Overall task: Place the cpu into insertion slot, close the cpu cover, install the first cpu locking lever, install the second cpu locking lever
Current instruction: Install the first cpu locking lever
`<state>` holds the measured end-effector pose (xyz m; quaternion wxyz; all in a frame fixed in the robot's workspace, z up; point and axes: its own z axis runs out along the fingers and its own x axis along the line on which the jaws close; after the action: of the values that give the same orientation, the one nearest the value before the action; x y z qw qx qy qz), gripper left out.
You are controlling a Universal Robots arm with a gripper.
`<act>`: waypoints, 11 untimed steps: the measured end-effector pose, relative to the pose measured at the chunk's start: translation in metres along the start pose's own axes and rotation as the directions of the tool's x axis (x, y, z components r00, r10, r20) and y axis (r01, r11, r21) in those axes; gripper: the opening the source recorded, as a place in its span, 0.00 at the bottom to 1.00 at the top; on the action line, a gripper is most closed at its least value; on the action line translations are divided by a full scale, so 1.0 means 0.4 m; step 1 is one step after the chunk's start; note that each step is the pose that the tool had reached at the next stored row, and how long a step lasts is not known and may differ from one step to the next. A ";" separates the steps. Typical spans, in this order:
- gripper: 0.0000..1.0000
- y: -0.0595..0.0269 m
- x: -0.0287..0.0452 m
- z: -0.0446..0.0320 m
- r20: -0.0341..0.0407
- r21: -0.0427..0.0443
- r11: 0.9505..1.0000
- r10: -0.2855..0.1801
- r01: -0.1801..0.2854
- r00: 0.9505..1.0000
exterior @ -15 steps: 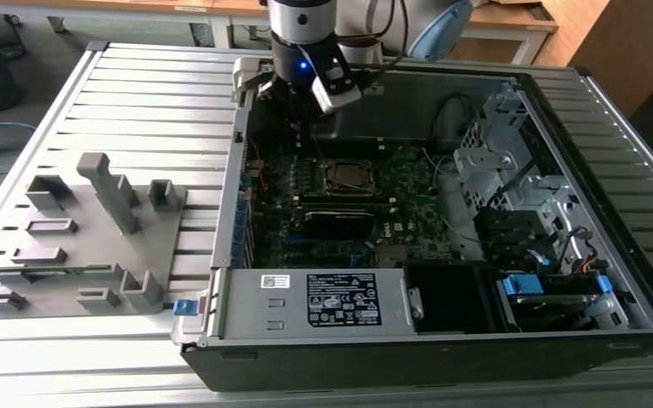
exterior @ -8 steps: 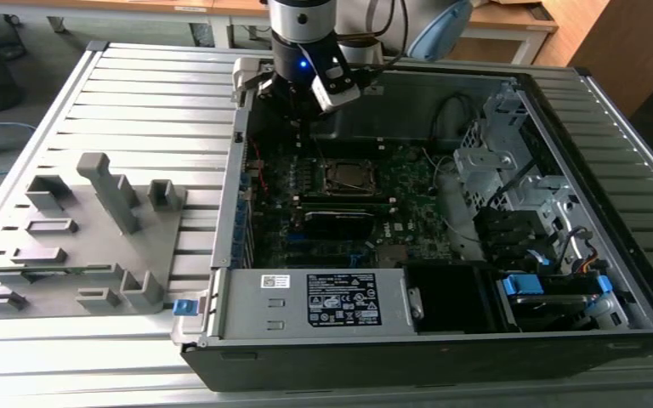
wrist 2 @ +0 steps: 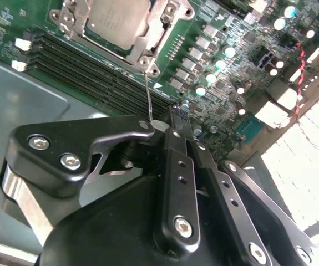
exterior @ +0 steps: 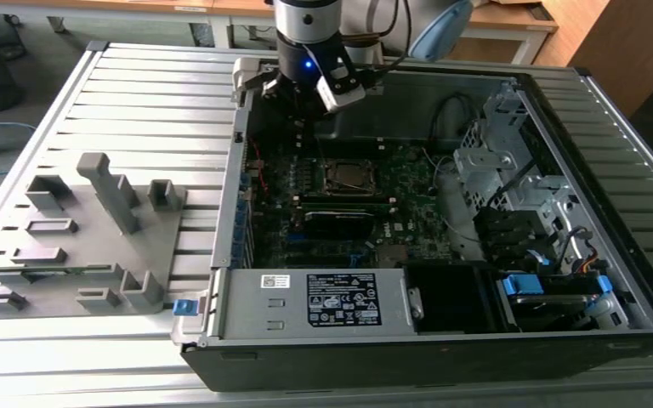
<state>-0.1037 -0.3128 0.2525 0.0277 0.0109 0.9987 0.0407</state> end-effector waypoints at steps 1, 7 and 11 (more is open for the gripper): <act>0.10 0.000 -0.005 0.000 0.000 0.000 1.000 0.000 0.000 1.000; 0.10 0.001 -0.036 0.003 0.000 0.000 1.000 0.001 -0.001 1.000; 0.10 0.001 -0.059 0.005 0.000 0.000 1.000 0.001 -0.001 1.000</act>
<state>-0.0800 -0.3128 0.2518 0.0277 0.0114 0.9987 0.0407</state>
